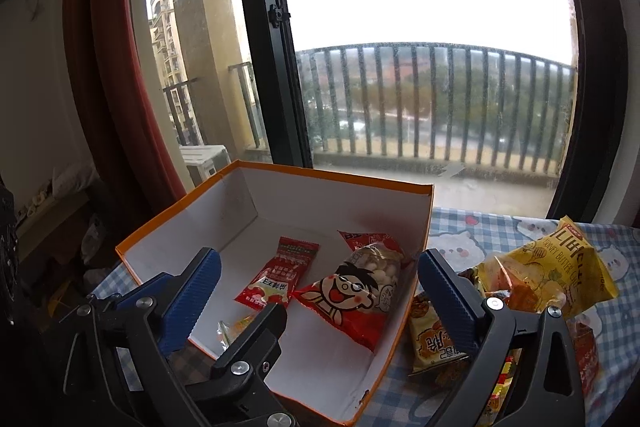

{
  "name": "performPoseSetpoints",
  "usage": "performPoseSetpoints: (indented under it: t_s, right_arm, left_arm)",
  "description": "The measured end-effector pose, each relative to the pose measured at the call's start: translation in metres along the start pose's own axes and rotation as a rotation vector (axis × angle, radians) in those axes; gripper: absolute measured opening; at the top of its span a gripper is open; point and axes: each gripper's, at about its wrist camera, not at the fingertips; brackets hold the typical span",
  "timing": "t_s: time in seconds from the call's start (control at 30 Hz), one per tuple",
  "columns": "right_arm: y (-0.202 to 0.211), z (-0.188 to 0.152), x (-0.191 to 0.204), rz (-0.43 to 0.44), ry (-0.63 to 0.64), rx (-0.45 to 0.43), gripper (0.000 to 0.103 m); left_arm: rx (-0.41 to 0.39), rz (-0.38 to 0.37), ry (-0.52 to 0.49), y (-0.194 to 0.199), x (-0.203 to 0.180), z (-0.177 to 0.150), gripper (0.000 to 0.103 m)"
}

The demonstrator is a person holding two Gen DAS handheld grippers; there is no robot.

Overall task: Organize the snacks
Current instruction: 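Withdraw both tools from the box toward the remaining snacks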

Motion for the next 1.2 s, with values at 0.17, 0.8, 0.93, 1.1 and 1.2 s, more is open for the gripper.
performPoseSetpoints:
  t_s: [0.17,0.8,0.93,1.1,1.2]
  right_arm:
    - [0.021,-0.002,-0.009,-0.014,0.002,-0.015,0.101]
    - [0.097,-0.019,-0.064,-0.101,-0.025,-0.051,0.102]
    - [0.108,-0.023,-0.076,-0.119,-0.029,-0.056,0.102]
    - [0.12,-0.031,-0.091,-0.138,-0.025,-0.057,0.102]
    - [0.126,-0.037,-0.102,-0.145,-0.032,-0.053,0.102]
  left_arm:
    - [-0.014,-0.005,-0.024,0.015,-0.016,-0.004,0.089]
    - [-0.035,-0.108,-0.101,0.052,-0.088,-0.026,0.091]
    - [-0.035,-0.124,-0.117,0.055,-0.103,-0.031,0.091]
    - [-0.038,-0.135,-0.146,0.057,-0.123,-0.04,0.091]
    - [-0.034,-0.142,-0.153,0.057,-0.132,-0.045,0.091]
Point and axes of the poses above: each gripper's, at about its wrist camera, not at the fingertips, and y roughly against the way its jaws point, x to its left, z to its top, and after that the axes turned 2 degrees about -z, right-handed
